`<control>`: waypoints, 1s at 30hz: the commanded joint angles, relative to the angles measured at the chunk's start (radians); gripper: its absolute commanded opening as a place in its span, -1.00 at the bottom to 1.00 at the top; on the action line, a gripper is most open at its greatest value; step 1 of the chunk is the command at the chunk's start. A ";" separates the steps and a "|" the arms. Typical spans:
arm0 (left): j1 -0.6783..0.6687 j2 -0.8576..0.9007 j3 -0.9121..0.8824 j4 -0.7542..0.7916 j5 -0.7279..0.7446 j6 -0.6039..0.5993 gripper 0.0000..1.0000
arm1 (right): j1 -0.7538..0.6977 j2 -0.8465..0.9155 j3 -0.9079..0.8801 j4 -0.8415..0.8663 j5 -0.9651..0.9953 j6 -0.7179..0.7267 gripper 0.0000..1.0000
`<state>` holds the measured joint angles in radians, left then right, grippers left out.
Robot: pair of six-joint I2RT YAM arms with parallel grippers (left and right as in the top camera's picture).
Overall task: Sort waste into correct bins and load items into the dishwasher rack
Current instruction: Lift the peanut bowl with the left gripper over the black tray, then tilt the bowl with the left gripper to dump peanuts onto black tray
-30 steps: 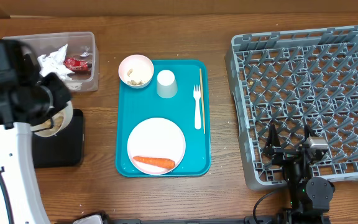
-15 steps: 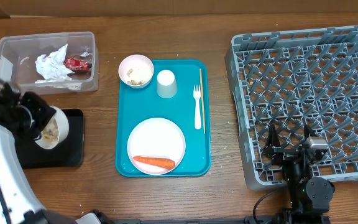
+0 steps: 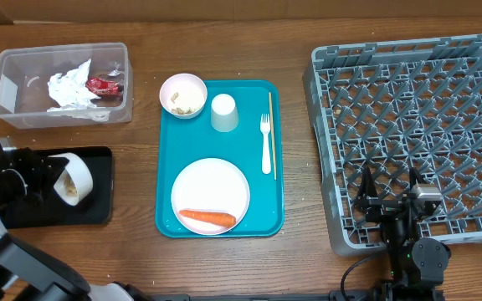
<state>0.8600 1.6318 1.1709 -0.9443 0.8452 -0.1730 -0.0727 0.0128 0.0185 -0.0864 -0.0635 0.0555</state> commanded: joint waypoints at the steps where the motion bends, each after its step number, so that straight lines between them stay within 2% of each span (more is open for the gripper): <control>1: 0.036 0.056 -0.006 0.003 0.294 0.150 -0.91 | -0.006 -0.010 -0.011 0.007 -0.002 0.000 1.00; 5: 0.068 0.124 -0.006 0.003 0.431 0.182 -0.92 | -0.006 -0.010 -0.011 0.007 -0.002 0.000 1.00; 11: 0.112 0.203 -0.006 -0.033 0.462 0.230 -0.92 | -0.006 -0.010 -0.011 0.007 -0.002 0.000 1.00; 21: 0.234 0.214 -0.007 -0.053 0.562 0.242 -0.92 | -0.006 -0.010 -0.011 0.007 -0.002 0.000 1.00; 30: 0.246 0.214 -0.009 -0.057 0.607 0.266 -0.92 | -0.006 -0.010 -0.011 0.007 -0.002 0.000 1.00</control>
<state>1.1053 1.8366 1.1694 -1.0012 1.3773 0.0452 -0.0727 0.0128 0.0185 -0.0856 -0.0639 0.0555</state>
